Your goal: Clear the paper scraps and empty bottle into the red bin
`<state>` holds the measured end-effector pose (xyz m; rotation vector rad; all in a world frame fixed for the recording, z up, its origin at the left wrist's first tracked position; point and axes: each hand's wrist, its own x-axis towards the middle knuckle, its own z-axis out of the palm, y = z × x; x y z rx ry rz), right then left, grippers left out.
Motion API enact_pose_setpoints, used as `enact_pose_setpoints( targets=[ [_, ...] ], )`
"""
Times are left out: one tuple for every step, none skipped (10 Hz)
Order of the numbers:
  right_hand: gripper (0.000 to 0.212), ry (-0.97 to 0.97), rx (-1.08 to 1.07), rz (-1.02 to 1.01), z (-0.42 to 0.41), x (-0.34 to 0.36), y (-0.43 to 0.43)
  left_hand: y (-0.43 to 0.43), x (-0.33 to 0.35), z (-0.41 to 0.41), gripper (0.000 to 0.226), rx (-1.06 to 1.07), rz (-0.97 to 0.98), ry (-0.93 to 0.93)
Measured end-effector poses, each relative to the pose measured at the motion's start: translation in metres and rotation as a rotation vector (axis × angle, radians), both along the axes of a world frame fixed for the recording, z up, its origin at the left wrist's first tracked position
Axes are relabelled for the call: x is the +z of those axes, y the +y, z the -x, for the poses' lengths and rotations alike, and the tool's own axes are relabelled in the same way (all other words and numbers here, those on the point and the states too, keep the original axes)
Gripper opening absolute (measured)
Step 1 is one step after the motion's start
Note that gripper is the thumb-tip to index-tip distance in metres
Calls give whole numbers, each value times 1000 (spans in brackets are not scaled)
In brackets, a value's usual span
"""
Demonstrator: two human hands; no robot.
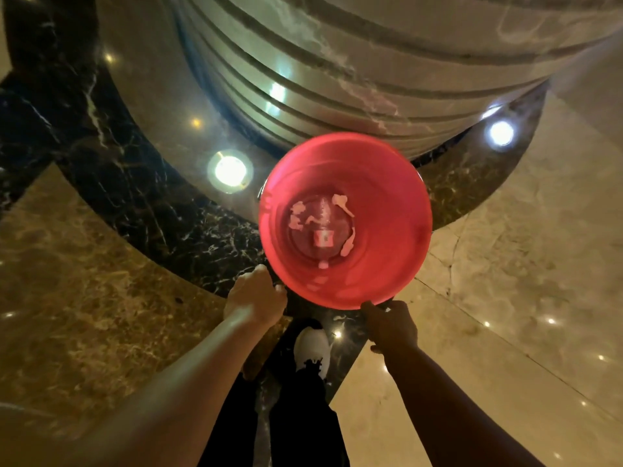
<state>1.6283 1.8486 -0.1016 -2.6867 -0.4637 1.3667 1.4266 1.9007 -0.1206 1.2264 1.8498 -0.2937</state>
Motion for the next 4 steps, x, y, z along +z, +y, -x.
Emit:
enact_pose_setpoints(
  targets=[
    [26, 52, -65, 33, -1, -25, -15, -8, -22, -1, 28, 61, -49, 15],
    [48, 74, -111, 65, -2, -35, -29, -15, -30, -3, 30, 54, -75, 27],
    [60, 86, -110, 92, -4, -39, -42, -22, -30, 0, 28, 53, -43, 47],
    [51, 90, -83, 80, -8, -32, -44, -24, -22, 3, 29, 42, -47, 67]
  ],
)
